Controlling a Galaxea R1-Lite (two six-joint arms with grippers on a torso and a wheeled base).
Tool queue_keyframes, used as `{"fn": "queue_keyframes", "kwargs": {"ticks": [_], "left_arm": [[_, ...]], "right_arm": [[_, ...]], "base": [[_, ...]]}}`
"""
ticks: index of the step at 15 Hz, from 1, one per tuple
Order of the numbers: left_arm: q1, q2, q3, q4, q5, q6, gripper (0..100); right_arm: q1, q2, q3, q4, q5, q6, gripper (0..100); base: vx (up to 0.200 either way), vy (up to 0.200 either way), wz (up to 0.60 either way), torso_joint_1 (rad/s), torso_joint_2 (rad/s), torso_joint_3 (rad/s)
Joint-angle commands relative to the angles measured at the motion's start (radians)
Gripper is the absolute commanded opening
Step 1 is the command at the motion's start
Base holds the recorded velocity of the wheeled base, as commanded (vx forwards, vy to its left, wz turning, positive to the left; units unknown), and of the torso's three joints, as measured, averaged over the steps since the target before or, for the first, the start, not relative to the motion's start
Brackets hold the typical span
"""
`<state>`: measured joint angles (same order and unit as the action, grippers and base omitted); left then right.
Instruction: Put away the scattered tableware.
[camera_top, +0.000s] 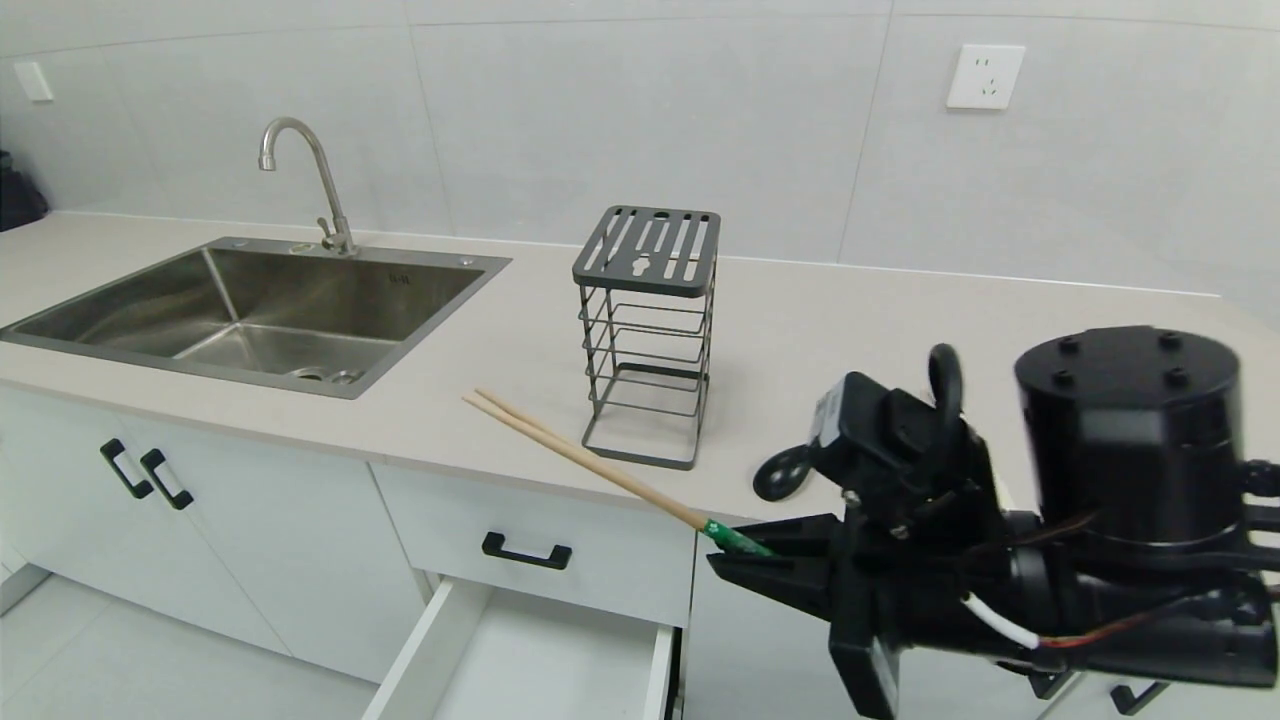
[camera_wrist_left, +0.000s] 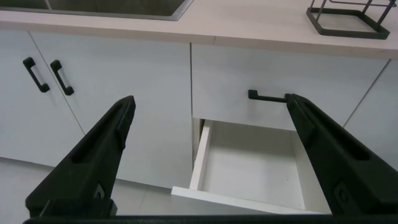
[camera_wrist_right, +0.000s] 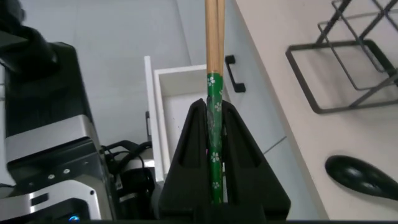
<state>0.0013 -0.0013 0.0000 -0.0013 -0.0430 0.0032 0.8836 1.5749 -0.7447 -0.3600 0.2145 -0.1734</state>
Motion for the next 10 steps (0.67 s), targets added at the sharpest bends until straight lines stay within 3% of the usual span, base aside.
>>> {"fn": "queue_keyframes", "kwargs": {"ticks": [1,3,9,10], "left_arm": [[0.0,0.001,0.0,0.0,0.0,0.0,100],[0.0,0.001,0.0,0.0,0.0,0.0,100],[0.0,0.001,0.0,0.0,0.0,0.0,100],[0.0,0.001,0.0,0.0,0.0,0.0,100]], "right_arm": [[0.031,0.114,-0.009,-0.02,-0.015,0.0,0],[0.094,0.182,-0.039,-0.025,-0.012,0.046,0],[0.129,0.27,-0.074,-0.02,-0.017,0.092,0],[0.146,0.293,-0.088,-0.02,-0.018,0.16,0]], "base": [[0.0,0.0,0.0,0.0,0.0,0.0],[0.0,0.0,0.0,0.0,0.0,0.0],[0.0,0.0,0.0,0.0,0.0,0.0],[0.0,0.0,0.0,0.0,0.0,0.0]]}}
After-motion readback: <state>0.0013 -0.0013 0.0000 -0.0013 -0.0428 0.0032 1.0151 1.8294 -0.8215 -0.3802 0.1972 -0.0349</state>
